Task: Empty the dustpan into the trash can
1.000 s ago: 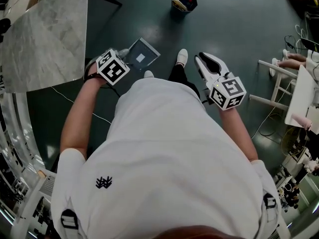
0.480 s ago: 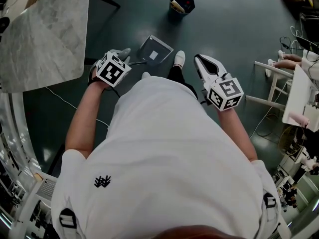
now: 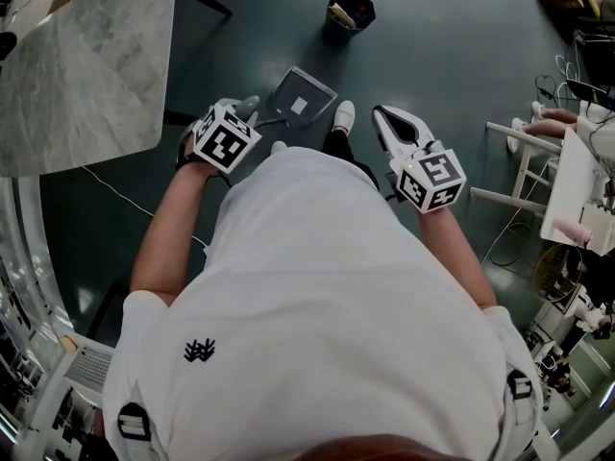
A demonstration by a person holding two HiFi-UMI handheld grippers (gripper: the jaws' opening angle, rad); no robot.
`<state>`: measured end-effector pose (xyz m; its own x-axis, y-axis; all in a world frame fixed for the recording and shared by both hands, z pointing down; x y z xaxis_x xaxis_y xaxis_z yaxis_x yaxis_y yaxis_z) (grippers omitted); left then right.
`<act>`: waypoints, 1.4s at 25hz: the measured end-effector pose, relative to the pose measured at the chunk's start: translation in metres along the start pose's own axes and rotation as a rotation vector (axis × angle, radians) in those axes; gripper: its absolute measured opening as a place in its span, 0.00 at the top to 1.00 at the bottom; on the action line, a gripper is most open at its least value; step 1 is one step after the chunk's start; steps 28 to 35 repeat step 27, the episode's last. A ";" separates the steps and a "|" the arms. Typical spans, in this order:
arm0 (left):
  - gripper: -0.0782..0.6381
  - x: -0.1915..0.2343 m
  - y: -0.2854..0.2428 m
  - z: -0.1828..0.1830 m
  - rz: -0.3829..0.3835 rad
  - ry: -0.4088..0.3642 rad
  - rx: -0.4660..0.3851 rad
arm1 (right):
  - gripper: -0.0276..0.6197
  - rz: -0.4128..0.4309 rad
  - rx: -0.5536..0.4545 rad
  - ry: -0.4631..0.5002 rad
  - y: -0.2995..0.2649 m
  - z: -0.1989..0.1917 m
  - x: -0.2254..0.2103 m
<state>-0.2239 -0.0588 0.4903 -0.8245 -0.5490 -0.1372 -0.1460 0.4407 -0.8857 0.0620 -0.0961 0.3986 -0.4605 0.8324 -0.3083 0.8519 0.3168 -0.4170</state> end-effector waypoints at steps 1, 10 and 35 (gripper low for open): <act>0.81 0.000 0.001 0.000 0.002 0.000 -0.001 | 0.95 0.001 0.001 0.004 0.000 0.000 0.000; 0.81 0.006 0.006 -0.010 0.016 0.025 -0.007 | 0.95 0.012 0.018 0.024 -0.011 0.003 0.007; 0.80 0.021 0.002 -0.010 0.038 0.043 -0.034 | 0.95 -0.011 0.030 0.032 -0.019 0.003 -0.001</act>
Point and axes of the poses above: the fingertips, and each gripper's own axes: y backward along the fingers, x to its left, z out of its top, the point moved 7 cm from there along y, backward along the fingers, and after that the axes turned 14 degrees about z, right-handed, at the moved point
